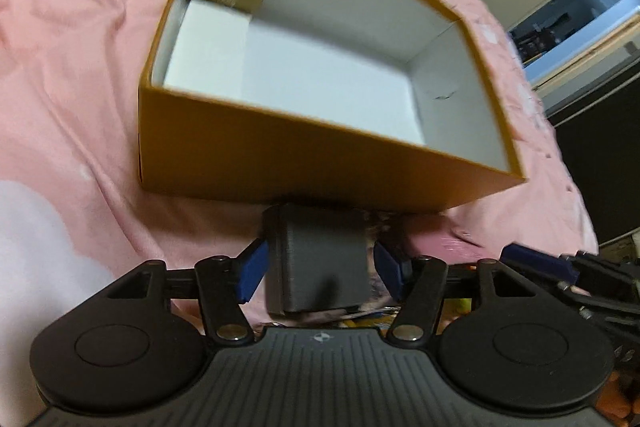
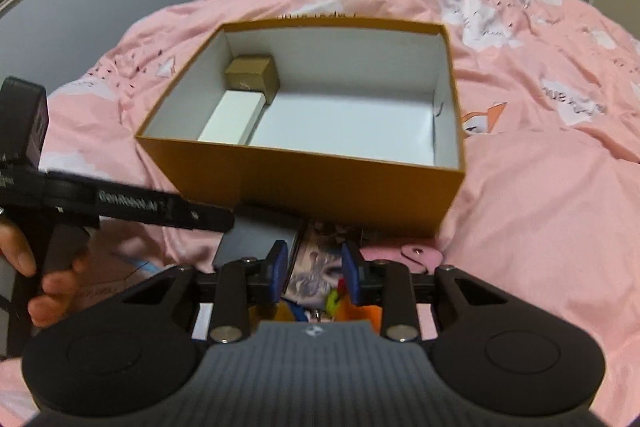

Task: Organize objects
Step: 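Grasp the dark grey box with the left tool in front of the box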

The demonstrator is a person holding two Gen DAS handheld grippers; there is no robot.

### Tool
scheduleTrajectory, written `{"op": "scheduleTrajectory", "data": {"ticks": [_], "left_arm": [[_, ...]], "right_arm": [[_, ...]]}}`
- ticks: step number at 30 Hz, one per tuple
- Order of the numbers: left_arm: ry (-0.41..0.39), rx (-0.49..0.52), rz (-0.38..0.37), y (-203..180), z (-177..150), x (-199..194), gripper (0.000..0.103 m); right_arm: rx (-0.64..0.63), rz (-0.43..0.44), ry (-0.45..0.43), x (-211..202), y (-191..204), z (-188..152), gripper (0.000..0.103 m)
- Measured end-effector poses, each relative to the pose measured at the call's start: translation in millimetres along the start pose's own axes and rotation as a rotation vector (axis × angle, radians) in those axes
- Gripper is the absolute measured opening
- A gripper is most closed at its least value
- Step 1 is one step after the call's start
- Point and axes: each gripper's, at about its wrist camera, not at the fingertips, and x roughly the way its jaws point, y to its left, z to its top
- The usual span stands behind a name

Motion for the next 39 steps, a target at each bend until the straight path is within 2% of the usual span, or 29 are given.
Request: {"op": "scheduleTrajectory", "data": {"ticks": [4,8,13,18,21,22,23,28,30,31,33,37,39], "left_arm": [[0.033,-0.069,-0.003,15.9,-0.9,18.0,0.074],[0.06,-0.08,-0.026,21.8,-2.8,31.9,0.076],[0.09,-0.089,-0.048,26.6,-3.9,50.3,0.087],[0.097,-0.099,-0.076,30.6,-4.2,58.7,0.087],[0.104,-0.089,-0.09,30.0,-4.0,59.2,0.082],[0.104,-0.089,-0.098,29.4,-4.3,57.9,0.071],[0.104,-0.092,-0.111,28.7,-4.4,55.9,0.07],[0.064,-0.097,-0.094,24.1,-8.4,33.6,0.051],[0.03,-0.062,-0.07,17.4,-11.7,18.3,0.049],[0.008,-0.04,-0.046,14.6,-13.0,10.3,0.048],[-0.033,-0.016,-0.003,14.2,-11.7,-4.8,0.046],[-0.103,0.005,0.072,15.0,-15.2,-31.9,0.044],[-0.123,0.001,0.084,18.0,-16.4,-39.7,0.044]], "right_arm": [[0.021,0.024,0.05,26.7,-5.1,12.9,0.033],[0.029,0.035,0.094,47.0,-7.9,17.7,0.033],[0.051,0.029,0.125,57.3,-16.7,15.5,0.034],[0.076,0.018,0.14,59.9,-24.6,13.3,0.034],[0.085,0.019,0.149,62.6,-26.3,12.3,0.035],[0.085,0.02,0.15,62.6,-26.1,12.1,0.035],[0.082,0.02,0.15,62.3,-25.7,12.3,0.035],[0.062,0.041,0.151,57.5,-20.6,17.0,0.035],[0.05,0.037,0.162,59.6,-17.2,19.9,0.036],[0.042,0.037,0.17,61.6,-15.1,21.8,0.044],[0.038,0.026,0.189,68.2,-10.1,25.8,0.051],[0.046,0.014,0.244,85.3,-1.3,29.7,0.051],[0.047,-0.027,0.285,96.6,5.8,29.6,0.05]]}}
